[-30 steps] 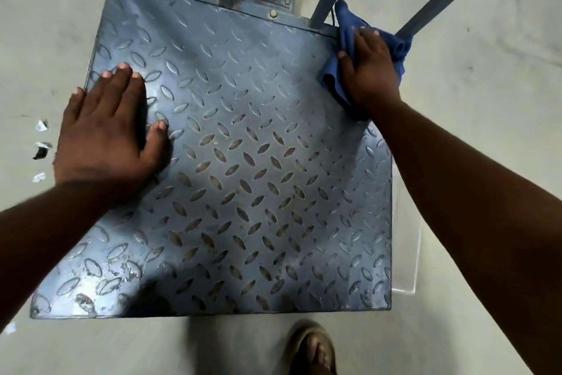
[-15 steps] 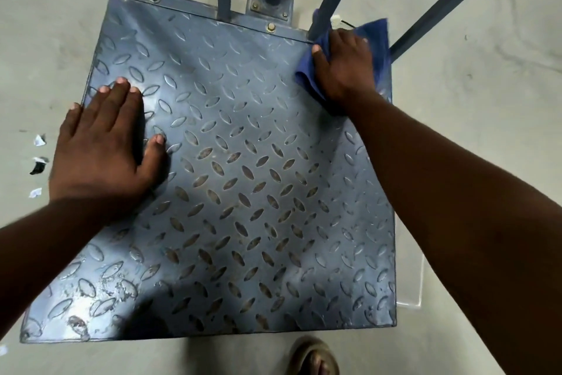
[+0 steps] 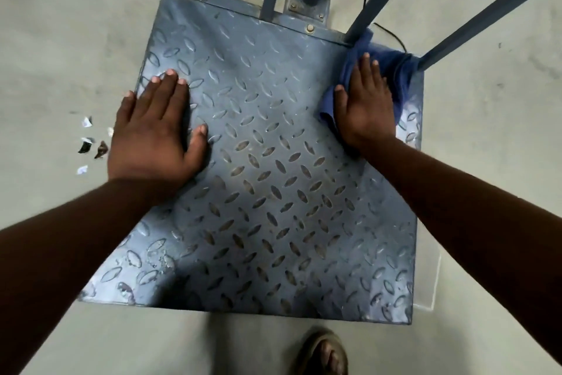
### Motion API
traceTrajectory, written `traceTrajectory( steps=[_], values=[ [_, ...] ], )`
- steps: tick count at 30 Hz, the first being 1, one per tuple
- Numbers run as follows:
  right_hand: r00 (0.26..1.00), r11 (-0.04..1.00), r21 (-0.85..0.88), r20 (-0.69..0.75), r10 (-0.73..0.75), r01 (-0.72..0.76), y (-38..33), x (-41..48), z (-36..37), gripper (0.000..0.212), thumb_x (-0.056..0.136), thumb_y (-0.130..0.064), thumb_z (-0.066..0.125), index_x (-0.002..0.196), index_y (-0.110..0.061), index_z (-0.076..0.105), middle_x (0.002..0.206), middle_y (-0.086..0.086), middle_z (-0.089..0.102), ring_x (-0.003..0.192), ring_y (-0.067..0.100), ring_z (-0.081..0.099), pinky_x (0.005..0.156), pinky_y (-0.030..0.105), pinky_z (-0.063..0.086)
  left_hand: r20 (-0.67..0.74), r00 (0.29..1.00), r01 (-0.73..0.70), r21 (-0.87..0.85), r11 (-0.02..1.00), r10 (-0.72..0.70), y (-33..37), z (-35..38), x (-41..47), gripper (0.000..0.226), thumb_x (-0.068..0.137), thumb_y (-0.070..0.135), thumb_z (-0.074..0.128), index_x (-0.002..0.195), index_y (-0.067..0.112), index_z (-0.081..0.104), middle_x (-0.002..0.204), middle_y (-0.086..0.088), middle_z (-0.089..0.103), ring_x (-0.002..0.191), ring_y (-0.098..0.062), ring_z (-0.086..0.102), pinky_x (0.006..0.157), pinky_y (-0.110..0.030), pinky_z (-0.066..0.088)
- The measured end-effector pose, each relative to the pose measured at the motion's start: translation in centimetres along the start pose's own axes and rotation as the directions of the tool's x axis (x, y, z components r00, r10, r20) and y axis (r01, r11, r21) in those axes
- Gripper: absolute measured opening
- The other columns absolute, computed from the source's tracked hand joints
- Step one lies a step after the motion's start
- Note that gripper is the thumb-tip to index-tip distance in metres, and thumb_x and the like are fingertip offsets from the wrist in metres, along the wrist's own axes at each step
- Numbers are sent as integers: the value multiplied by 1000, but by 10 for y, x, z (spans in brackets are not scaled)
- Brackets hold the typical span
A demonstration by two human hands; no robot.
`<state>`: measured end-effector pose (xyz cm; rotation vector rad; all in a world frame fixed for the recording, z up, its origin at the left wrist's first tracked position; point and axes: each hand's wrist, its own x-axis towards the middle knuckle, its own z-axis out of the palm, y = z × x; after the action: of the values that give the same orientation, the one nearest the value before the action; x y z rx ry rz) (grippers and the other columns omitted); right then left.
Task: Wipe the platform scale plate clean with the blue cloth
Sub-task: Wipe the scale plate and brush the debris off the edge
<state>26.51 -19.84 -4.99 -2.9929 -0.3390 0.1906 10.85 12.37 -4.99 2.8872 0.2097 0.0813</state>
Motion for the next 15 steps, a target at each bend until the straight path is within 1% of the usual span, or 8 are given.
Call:
traceTrajectory(
  steps=[2, 4, 6, 7, 8, 10, 11, 15],
  values=[
    [974, 974, -21, 36, -224, 225, -36, -41, 3, 68, 108, -50, 23, 165, -16, 13, 173, 10, 7, 160, 26, 5, 130, 50, 10, 13, 1000, 3, 8, 1000, -3, -1, -1, -1, 79, 101, 56, 36, 168, 14, 28, 177, -10, 25, 162, -30, 25, 130, -51, 17],
    [852, 850, -68, 93, -516, 522, -66, -86, 12, 67, 105, -47, 31, 164, -16, 22, 172, 9, 17, 159, 28, 15, 127, 52, 17, 6, 1000, -4, 7, 1000, 4, -3, 0, -3, 78, 102, 55, 37, 168, 15, 28, 177, -9, 25, 162, -29, 25, 130, -51, 18],
    [731, 725, -97, 150, -666, 681, -74, -109, 18, 67, 104, -49, 37, 163, -18, 27, 171, 6, 20, 158, 26, 18, 127, 49, 16, -13, 1000, -5, 12, 1000, 5, -3, 2, -3, 79, 101, 55, 39, 167, 15, 30, 176, -8, 26, 162, -29, 26, 130, -50, 19],
    [729, 722, -104, 129, -672, 684, -71, -111, 19, 68, 103, -52, 39, 163, -20, 28, 171, 4, 21, 158, 25, 19, 127, 49, 17, -10, 1000, -5, 16, 1000, 5, -3, 2, -3, 79, 101, 55, 39, 167, 15, 30, 177, -8, 26, 162, -28, 26, 130, -50, 19],
    [775, 765, -127, 84, -626, 632, -63, -105, 17, 70, 102, -56, 40, 162, -22, 29, 171, 3, 22, 158, 24, 20, 126, 50, 19, -1, 1000, -9, 12, 1000, 9, -2, 2, -1, 79, 101, 56, 38, 168, 15, 29, 177, -8, 24, 163, -28, 25, 131, -50, 18],
    [899, 890, -147, -10, -437, 431, -48, -87, 14, 73, 102, -62, 38, 163, -25, 27, 171, 2, 21, 158, 24, 21, 125, 51, 20, 35, 999, -11, 0, 1000, 11, 3, -1, 5, 80, 102, 58, 34, 169, 16, 24, 178, -7, 21, 164, -26, 20, 132, -50, 15],
    [932, 925, -132, -25, -363, 357, -46, -83, 17, 74, 102, -64, 36, 164, -26, 24, 172, 1, 20, 158, 25, 20, 126, 51, 19, 55, 998, -8, 10, 1000, 7, 2, -2, 5, 80, 103, 59, 32, 170, 16, 22, 179, -7, 18, 165, -26, 17, 133, -49, 13],
    [950, 945, -114, -31, -312, 307, -51, -87, 25, 75, 102, -66, 33, 165, -28, 18, 173, 1, 15, 159, 25, 17, 126, 51, 17, 133, 991, -10, 14, 1000, 8, -2, -11, -10, 89, 102, 72, 29, 171, 18, 15, 180, -6, 11, 166, -25, 11, 134, -50, 9]
  ],
)
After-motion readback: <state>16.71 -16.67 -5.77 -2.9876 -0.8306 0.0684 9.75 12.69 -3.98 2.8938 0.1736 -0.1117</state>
